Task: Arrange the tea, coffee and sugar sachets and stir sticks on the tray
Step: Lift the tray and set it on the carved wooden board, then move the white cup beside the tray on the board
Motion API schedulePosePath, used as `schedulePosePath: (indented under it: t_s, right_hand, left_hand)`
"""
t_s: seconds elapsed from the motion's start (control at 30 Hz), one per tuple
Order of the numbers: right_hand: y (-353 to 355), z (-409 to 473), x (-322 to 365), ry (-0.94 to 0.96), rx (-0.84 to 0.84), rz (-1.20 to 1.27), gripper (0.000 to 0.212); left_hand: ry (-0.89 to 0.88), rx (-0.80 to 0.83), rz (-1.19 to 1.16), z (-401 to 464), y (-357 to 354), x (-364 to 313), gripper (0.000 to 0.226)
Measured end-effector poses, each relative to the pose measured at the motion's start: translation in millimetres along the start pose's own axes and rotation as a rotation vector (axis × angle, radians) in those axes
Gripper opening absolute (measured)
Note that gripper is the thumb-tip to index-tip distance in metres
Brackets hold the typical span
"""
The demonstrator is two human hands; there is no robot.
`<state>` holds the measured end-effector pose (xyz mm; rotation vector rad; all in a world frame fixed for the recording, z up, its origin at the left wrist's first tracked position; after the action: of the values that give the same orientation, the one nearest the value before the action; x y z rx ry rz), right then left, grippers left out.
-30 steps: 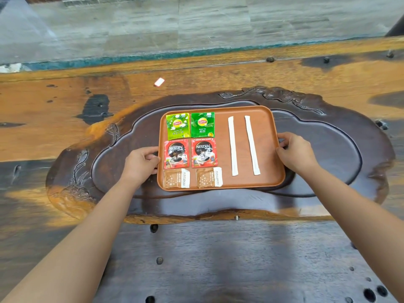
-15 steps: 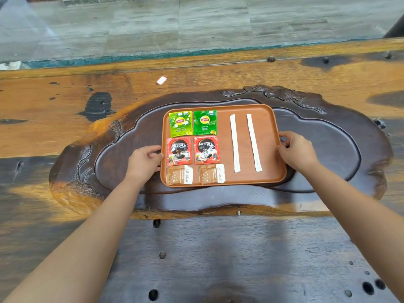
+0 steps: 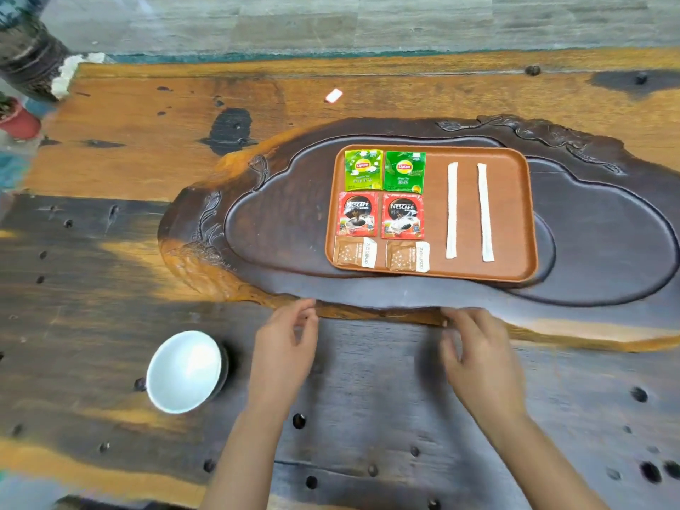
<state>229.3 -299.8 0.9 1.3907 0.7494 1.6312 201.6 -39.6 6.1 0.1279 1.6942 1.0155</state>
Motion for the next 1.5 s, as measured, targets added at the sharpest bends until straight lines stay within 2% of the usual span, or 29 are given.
schedulePosePath:
  t_s: [0.13, 0.2, 0.37, 0.47, 0.53, 0.63, 0.8, 1.0, 1.1, 1.3, 1.5]
  right_hand:
    - [-42, -52, 40, 0.265, 0.133, -0.002, 0.035]
    - [-59, -65, 52, 0.403, 0.189, -0.015, 0.037]
    - [-95, -73, 65, 0.679, 0.305, -0.104, 0.045]
    - [-110, -69, 66, 0.756, 0.376, -0.173, 0.05]
    - [-118, -70, 63, 0.793, 0.422, -0.203, 0.052]
    - [-126, -73, 57, 0.82, 0.474, -0.219, 0.055]
    - [-127, -72, 55, 0.8, 0.474, -0.208, 0.055]
    - [-126, -72, 54, 0.783, 0.473, -0.186, 0.055]
    - [-127, -72, 54, 0.781, 0.48, -0.173, 0.055]
    - [-127, -71, 54, 0.77, 0.478, -0.139, 0.055]
    - [-127, -70, 54, 0.774, 0.452, -0.102, 0.057]
  left_hand:
    - [-0.302, -0.093, 0.229, -31, 39, 6, 0.034]
    - [-0.35, -0.153, 0.333, -31, 65, 22, 0.034]
    - [-0.282, -0.264, 0.503, -6, 124, 83, 0.041]
    - [-0.209, -0.209, 0.607, 5, 138, 122, 0.048]
    - [-0.11, -0.169, 0.618, 8, 143, 146, 0.042]
    - [0.015, -0.15, 0.413, 3, 146, 160, 0.029]
    - [0.3, -0.103, 0.046, -14, 156, 186, 0.027]
    - [0.48, 0.037, -0.22, -29, 142, 204, 0.017]
    - [0.583, -0.029, -0.351, -29, 135, 208, 0.019]
    - [0.556, -0.025, -0.442, -9, 126, 195, 0.026]
    - [0.333, 0.006, -0.538, 72, 123, 125, 0.029]
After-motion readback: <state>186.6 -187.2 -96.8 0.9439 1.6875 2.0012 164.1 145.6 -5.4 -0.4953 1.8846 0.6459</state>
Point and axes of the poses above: each hand's wrist, its own z-axis towards the middle knuckle, its own y-axis out of the back of the hand, x = y × z, the point moved 8 cm from there along z, towards the middle knuckle, and after that the axes turned 14 degrees about -x, right-handed, at the moved point
